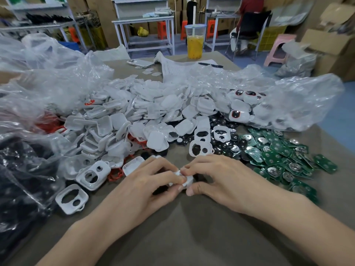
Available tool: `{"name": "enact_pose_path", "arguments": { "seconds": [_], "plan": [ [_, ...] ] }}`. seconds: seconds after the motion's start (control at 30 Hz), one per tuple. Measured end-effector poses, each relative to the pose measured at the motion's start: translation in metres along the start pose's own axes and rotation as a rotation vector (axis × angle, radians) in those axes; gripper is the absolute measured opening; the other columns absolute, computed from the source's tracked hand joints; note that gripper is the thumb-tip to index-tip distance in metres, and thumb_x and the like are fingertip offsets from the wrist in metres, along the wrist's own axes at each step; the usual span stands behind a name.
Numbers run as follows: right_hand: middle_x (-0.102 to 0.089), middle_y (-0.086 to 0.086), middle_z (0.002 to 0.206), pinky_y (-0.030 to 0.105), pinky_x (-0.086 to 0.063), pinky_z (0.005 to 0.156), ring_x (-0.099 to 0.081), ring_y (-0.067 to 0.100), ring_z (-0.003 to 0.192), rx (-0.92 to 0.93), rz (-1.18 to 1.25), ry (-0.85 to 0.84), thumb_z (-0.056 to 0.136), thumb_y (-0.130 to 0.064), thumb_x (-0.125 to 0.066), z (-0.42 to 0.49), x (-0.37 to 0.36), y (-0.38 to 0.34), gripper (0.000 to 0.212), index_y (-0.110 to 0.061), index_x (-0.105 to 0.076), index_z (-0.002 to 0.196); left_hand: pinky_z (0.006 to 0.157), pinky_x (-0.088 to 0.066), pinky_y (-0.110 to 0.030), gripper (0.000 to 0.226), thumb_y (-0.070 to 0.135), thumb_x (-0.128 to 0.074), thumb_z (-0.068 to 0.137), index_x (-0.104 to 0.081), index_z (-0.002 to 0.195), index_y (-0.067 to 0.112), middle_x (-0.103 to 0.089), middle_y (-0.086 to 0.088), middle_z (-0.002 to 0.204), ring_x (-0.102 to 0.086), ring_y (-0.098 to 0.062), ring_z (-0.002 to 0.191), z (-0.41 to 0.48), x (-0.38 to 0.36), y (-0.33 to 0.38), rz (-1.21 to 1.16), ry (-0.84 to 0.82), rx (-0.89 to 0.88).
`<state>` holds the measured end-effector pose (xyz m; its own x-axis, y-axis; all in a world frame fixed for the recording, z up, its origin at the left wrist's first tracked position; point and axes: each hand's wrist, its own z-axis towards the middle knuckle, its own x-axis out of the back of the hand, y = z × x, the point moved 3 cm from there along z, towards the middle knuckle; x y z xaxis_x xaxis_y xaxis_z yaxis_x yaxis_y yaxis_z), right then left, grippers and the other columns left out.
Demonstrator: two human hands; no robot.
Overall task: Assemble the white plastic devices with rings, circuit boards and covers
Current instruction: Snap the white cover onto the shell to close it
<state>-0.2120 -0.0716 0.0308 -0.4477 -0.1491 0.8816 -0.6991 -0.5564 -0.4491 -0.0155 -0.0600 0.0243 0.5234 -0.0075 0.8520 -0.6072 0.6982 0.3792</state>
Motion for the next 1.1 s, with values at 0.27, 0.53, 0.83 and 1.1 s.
{"name": "enact_pose_path", "arguments": {
  "seconds": [0.27, 0.53, 0.83, 1.1],
  "plan": [
    [-0.063, -0.024, 0.101, 0.026, -0.044, 0.088, -0.052, -0.003, 0.097, -0.085, 0.062, -0.001, 0.085, -0.043, -0.073, 0.008, -0.001, 0.002, 0.024, -0.035, -0.069, 0.107, 0.085, -0.042, -0.013, 0.021, 0.048, -0.058, 0.096, -0.073, 0.106, 0.038, -0.058, 0.023, 0.11, -0.055, -0.002, 0.101, -0.002, -0.001, -0.004, -0.073, 0.022, 0.064],
    [-0.048, -0.025, 0.08, 0.011, -0.034, 0.066, -0.044, -0.019, 0.08, -0.146, 0.052, -0.146, 0.077, -0.035, -0.082, 0.026, 0.005, 0.001, 0.03, -0.038, -0.057, 0.093, 0.084, -0.042, -0.016, 0.021, 0.056, -0.057, 0.094, -0.071, 0.102, 0.043, -0.055, 0.023, 0.108, -0.055, -0.005, 0.102, -0.002, -0.005, -0.006, -0.136, 0.017, 0.117],
    [-0.059, -0.007, 0.102, 0.027, -0.038, 0.07, -0.053, 0.014, 0.094, -0.195, -0.019, -0.348, 0.077, -0.028, -0.084, 0.044, 0.013, -0.012, 0.04, -0.031, -0.05, 0.098, 0.082, -0.044, -0.018, 0.023, 0.052, -0.058, 0.092, -0.075, 0.104, 0.042, -0.057, 0.02, 0.104, -0.056, -0.008, 0.1, -0.001, -0.006, -0.004, -0.17, 0.028, 0.144],
    [-0.069, -0.01, 0.098, 0.017, -0.048, 0.081, -0.062, -0.002, 0.087, -0.287, 0.322, -0.218, 0.097, -0.029, -0.064, 0.019, 0.019, 0.007, 0.018, -0.028, -0.068, 0.115, 0.078, -0.04, -0.009, 0.021, 0.052, -0.058, 0.093, -0.073, 0.106, 0.043, -0.055, 0.023, 0.107, -0.056, -0.005, 0.099, -0.003, -0.006, -0.001, -0.175, 0.035, 0.141]
  ]
}}
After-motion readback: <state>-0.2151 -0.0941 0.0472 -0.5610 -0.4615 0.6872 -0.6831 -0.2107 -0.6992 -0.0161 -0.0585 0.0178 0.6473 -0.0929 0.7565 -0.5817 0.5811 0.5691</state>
